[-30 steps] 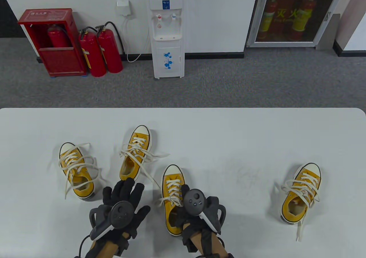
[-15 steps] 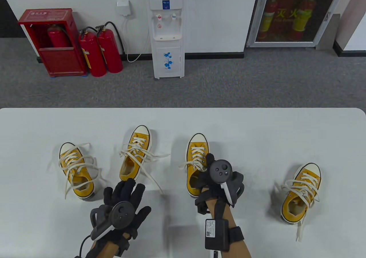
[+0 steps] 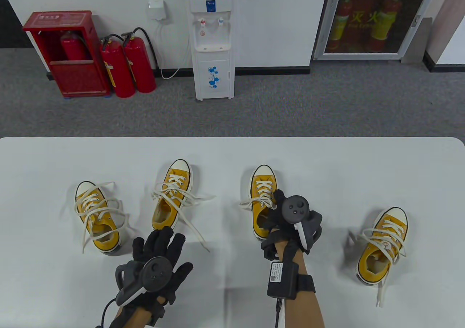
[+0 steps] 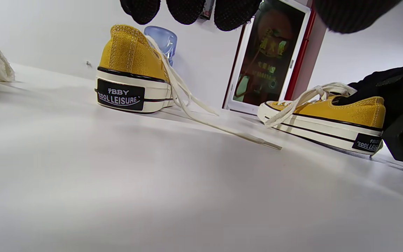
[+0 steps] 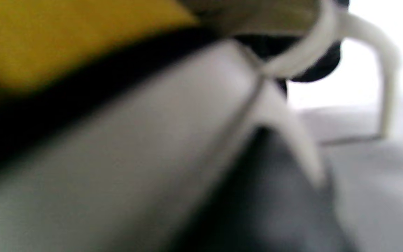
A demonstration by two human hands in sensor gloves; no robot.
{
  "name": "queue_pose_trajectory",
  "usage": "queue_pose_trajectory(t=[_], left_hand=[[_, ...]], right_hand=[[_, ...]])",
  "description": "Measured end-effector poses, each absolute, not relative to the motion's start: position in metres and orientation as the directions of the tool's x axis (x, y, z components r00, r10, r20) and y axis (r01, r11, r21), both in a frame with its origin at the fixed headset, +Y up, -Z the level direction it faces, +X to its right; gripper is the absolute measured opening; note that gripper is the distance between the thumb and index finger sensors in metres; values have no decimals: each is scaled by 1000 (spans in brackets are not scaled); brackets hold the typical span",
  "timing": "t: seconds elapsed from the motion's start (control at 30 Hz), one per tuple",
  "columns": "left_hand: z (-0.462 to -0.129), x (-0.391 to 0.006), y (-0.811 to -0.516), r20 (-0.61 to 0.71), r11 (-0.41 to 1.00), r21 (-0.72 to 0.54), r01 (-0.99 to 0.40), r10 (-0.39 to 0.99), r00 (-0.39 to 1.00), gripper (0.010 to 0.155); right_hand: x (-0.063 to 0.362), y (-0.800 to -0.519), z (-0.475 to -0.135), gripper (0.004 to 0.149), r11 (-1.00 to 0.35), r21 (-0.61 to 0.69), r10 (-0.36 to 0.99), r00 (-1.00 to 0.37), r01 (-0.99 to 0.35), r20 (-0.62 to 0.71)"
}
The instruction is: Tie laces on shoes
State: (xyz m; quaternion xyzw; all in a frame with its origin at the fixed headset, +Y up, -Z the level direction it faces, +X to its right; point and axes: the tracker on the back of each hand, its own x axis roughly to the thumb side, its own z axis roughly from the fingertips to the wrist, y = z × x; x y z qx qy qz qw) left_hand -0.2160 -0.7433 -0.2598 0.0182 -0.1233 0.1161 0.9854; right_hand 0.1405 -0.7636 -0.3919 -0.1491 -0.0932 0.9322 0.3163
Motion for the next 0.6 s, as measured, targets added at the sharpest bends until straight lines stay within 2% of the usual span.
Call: queue_pose_trajectory(t=[0.3,0.4,0.6], left_hand=[[-260,-216,-744,253,972,9,-236,226,941,80],[-260,-215,-744,256,973,8,-232,223,941,80],[-260,-216,-743,258,971,10,-239,228,939,80]], right_hand=[[143,-763,-387,69,-810,-173,586,-777,-559,-232],[143,-759,-379,74,-785,-128,618,-758,-606,-209],[140,-737,-352,79,-832,-160,550,-826,-531,-121]])
